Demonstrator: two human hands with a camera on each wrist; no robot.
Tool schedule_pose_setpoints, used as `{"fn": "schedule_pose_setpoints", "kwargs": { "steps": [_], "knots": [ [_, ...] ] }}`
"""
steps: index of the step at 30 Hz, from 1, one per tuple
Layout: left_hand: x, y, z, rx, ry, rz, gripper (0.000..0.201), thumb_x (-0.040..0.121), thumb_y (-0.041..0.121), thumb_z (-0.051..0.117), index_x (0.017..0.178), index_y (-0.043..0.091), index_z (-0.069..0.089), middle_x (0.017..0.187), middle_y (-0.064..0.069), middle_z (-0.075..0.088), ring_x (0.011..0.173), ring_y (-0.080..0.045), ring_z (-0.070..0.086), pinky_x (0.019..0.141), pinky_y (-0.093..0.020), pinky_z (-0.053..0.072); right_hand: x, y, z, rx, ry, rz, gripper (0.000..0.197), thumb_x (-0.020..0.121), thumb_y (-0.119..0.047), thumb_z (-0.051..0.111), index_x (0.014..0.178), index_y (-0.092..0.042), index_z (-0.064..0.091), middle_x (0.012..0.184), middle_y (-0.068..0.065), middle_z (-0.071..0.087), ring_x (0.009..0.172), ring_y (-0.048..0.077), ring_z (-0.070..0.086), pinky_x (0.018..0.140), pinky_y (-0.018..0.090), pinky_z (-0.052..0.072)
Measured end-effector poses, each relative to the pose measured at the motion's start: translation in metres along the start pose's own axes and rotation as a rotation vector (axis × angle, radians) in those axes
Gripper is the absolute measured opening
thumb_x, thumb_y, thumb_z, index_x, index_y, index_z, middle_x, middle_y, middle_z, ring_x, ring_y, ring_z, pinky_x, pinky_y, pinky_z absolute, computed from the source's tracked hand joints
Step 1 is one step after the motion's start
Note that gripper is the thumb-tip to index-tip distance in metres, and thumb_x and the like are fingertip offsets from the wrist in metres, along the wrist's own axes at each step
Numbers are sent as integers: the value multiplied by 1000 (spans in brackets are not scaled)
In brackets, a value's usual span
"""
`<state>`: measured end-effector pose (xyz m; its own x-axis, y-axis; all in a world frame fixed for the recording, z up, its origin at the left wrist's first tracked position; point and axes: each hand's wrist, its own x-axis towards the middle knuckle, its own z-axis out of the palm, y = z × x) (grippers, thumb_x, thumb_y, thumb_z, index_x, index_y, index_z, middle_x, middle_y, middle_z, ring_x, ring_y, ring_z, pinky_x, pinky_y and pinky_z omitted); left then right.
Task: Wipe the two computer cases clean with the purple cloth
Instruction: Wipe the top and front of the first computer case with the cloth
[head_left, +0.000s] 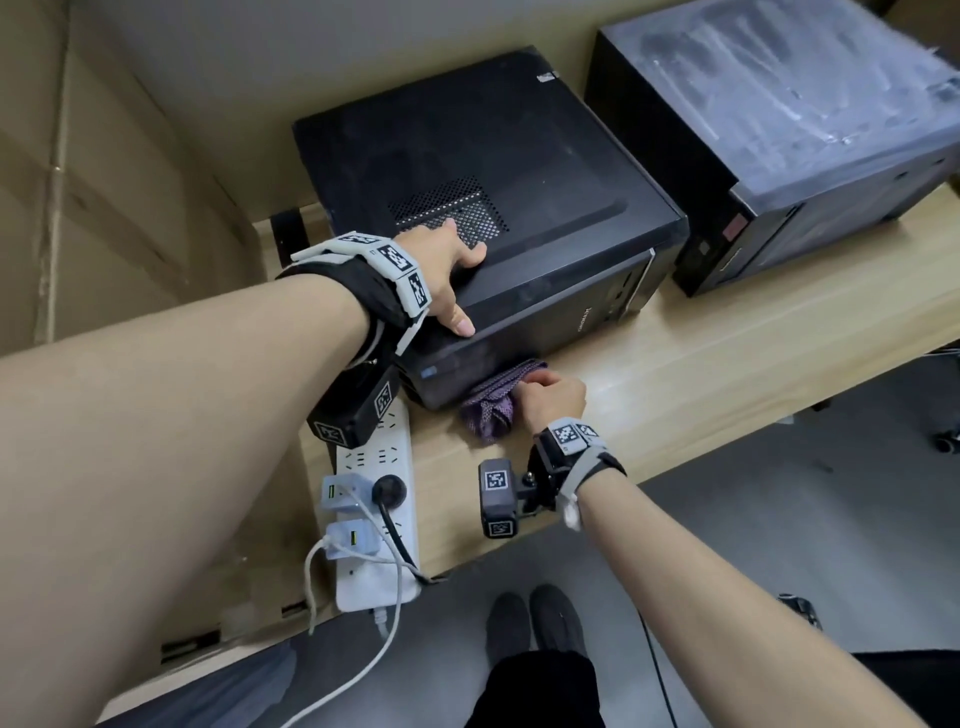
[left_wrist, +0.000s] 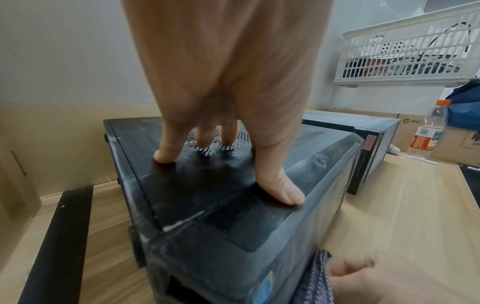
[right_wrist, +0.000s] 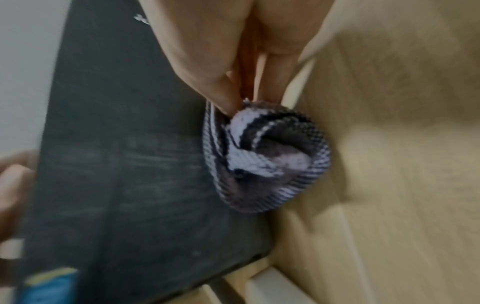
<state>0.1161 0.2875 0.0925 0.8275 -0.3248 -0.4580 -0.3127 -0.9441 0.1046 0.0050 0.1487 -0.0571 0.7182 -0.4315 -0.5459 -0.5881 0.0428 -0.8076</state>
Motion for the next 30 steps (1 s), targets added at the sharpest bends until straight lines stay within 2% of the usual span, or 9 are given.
{"fn": "schedule_pose_setpoints", "kwargs": {
  "steps": [2,5,9,14,17,20,23,27,30],
  "knots": [
    [-1,0,-1,-3,7,-5,106,66,49,84,152,33,24,162,-15,2,146,-34,20,117,-35,23,-2,-12,-6,50,-42,-3,11,70,-2,74,64,-11,72,60,7,66,60,24,63,62,34,59],
    [-3,1,-2,14,6,-7,106,66,48,84,152,32,24,162,-15,3,145,-34,22,115,-35,25,-15,-33,-12,117,-100,-180,6,61,-7,75,59,-13,72,58,6,66,57,21,59,61,38,56],
    [-6,6,-5,55,9,-4,102,71,43,82,152,31,23,162,-15,4,145,-34,23,114,-34,24,-33,-55,-9,214,-79,-327,5,60,-10,76,63,-13,74,64,3,70,60,16,62,62,34,55],
    [-8,2,-7,63,-50,11,104,70,46,82,153,33,21,163,-12,1,146,-33,18,115,-33,22,-34,-23,6,134,-39,-258,8,64,-8,77,63,-15,72,62,-1,68,58,12,60,64,29,55],
    [-9,-1,-12,97,-90,26,106,72,42,82,154,33,15,163,-10,-3,147,-32,15,116,-33,19,-29,-1,19,-47,-78,-87,5,66,-14,79,66,-13,74,63,0,69,61,18,62,71,33,58],
    [-9,-3,-14,117,-128,37,111,73,37,83,155,31,8,162,-12,-8,148,-33,10,119,-36,16,-23,-1,22,-162,-110,-54,9,63,-21,79,65,-14,76,64,2,71,70,25,68,70,35,59],
    [-9,-5,-16,119,-148,54,112,72,33,84,155,31,7,162,-12,-9,148,-32,10,119,-35,15,-27,-13,17,-82,-69,-102,11,58,-18,79,53,-16,70,54,-4,67,59,18,64,67,36,59],
    [-7,-9,-24,123,-164,84,109,73,26,84,154,32,12,162,-9,-6,148,-26,14,115,-28,18,-46,-37,12,67,-89,-264,2,57,-14,74,57,-14,72,57,-1,67,56,14,59,62,33,54],
    [-5,-14,-27,142,-170,93,107,71,25,85,153,36,17,163,-6,-2,148,-27,16,116,-31,21,-47,-36,14,97,-83,-318,5,58,-13,75,58,-16,71,59,-1,67,57,13,60,60,31,55]
  ]
}}
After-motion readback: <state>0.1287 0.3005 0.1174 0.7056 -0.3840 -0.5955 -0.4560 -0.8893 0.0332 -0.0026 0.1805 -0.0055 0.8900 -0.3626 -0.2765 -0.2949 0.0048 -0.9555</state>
